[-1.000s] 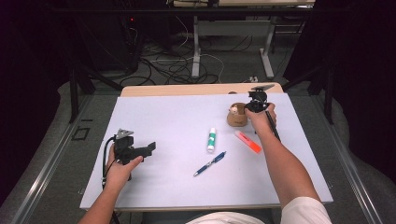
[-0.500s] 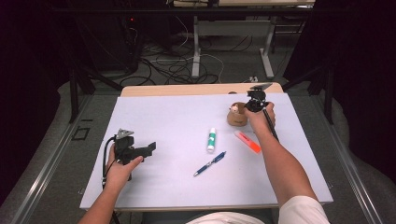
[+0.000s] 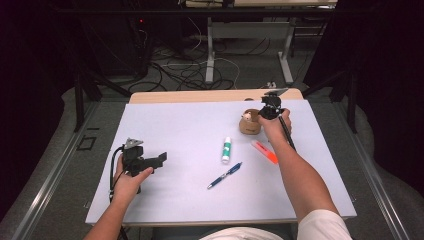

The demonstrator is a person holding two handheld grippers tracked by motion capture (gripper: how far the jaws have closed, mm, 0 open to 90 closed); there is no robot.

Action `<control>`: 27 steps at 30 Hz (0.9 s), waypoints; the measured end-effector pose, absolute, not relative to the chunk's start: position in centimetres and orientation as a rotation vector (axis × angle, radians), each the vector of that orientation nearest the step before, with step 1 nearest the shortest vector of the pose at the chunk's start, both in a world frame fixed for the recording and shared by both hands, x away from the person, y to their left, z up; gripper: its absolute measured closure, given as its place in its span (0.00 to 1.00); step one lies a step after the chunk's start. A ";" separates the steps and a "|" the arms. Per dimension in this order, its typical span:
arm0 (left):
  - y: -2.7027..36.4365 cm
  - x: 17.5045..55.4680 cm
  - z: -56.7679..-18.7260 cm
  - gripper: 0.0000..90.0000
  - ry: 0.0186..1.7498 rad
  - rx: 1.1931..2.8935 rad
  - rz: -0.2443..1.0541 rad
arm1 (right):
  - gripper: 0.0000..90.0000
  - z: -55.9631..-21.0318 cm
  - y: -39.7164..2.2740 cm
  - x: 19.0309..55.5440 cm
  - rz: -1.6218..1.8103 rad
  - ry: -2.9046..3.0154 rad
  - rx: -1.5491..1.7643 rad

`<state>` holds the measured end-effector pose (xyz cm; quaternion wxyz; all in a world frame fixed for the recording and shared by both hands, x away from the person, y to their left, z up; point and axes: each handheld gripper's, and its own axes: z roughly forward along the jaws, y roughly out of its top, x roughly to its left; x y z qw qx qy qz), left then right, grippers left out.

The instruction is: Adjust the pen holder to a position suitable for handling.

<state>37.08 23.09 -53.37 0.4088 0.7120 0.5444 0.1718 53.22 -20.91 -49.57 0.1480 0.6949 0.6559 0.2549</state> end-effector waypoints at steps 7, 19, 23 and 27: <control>23.0 37.1 -53.4 0.01 1.368 1.793 0.437 | 0.92 -49.2 -19.8 53.2 0.754 1.902 1.998; 23.0 37.1 -53.4 0.01 1.370 1.796 0.436 | 0.92 -48.4 -17.4 53.1 0.778 1.946 1.972; 23.0 37.1 -53.4 0.01 1.371 1.798 0.437 | 0.92 -48.0 -16.4 53.0 0.796 1.963 1.960; 23.0 37.1 -53.4 0.01 1.370 1.797 0.435 | 0.92 -47.8 -15.4 52.9 0.796 1.983 1.948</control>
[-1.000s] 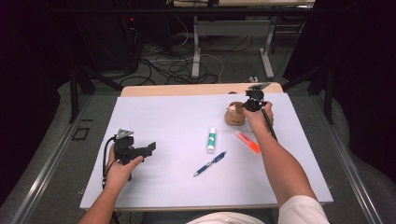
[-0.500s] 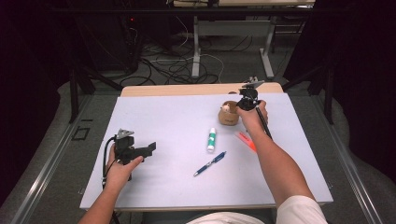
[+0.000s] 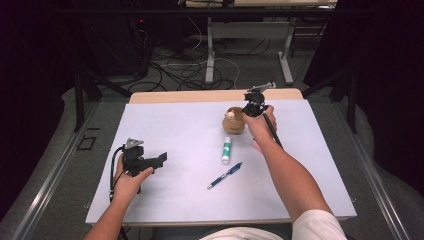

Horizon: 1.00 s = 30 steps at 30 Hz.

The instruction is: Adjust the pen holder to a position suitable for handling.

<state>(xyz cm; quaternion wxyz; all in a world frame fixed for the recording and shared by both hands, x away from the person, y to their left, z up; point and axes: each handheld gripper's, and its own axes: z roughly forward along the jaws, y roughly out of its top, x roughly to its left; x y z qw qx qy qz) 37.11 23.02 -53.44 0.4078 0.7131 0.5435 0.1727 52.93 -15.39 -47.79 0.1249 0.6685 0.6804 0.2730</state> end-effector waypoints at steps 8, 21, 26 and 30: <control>23.0 37.2 -53.6 0.01 1.371 1.798 0.431 | 0.92 -46.7 -13.3 51.9 0.846 2.032 1.941; 23.0 37.2 -53.5 0.01 1.377 1.803 0.428 | 0.92 -46.1 -10.8 50.0 0.871 2.156 1.938; 23.0 37.2 -53.6 0.01 1.376 1.804 0.428 | 0.92 -46.3 -9.8 49.4 0.875 2.210 1.929; 23.0 37.2 -53.6 0.01 1.373 1.803 0.431 | 0.92 -46.8 -9.2 49.2 0.870 2.224 1.911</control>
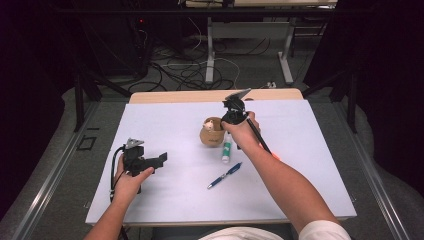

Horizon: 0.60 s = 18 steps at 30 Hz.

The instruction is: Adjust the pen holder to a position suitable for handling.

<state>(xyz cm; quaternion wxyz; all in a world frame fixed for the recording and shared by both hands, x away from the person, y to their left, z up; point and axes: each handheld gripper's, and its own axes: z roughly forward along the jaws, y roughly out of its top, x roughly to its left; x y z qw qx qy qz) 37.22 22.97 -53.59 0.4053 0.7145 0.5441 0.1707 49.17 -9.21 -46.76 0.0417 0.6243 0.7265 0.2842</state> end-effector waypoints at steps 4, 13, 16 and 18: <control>23.0 37.2 -53.6 0.01 1.372 1.804 0.434 | 0.92 -47.2 -8.5 48.8 0.855 2.267 1.896; 22.9 37.2 -53.5 0.01 1.370 1.811 0.430 | 0.92 -48.0 -6.3 47.7 0.791 2.353 1.803; 22.9 37.2 -53.5 0.01 1.370 1.814 0.427 | 0.92 -48.2 -6.0 47.6 0.772 2.363 1.792; 22.9 37.2 -53.5 0.01 1.370 1.814 0.426 | 0.92 -48.3 -5.9 47.6 0.763 2.365 1.792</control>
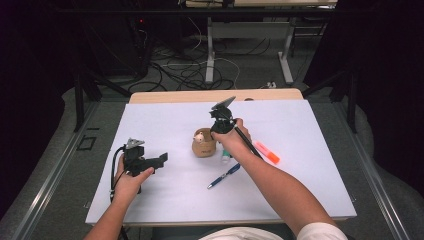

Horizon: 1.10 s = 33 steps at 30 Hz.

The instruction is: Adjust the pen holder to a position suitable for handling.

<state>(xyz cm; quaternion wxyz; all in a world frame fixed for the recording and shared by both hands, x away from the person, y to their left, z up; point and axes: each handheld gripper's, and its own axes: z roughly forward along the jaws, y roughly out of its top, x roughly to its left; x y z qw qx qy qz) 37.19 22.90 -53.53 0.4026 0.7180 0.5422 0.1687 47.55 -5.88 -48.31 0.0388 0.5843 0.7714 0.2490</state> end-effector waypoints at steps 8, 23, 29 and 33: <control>22.9 37.2 -53.6 0.01 1.368 1.817 0.423 | 0.92 -48.8 -5.8 47.4 0.706 2.372 1.794; 22.9 37.2 -53.6 0.01 1.370 1.822 0.423 | 0.89 -48.9 -5.9 47.1 0.669 2.437 1.831; 22.8 37.2 -53.7 0.01 1.370 1.812 0.429 | 0.90 -48.6 -6.1 47.3 0.643 2.456 1.893; 22.8 37.3 -53.7 0.01 1.368 1.816 0.430 | 0.91 -48.7 -6.4 47.6 0.666 2.452 1.942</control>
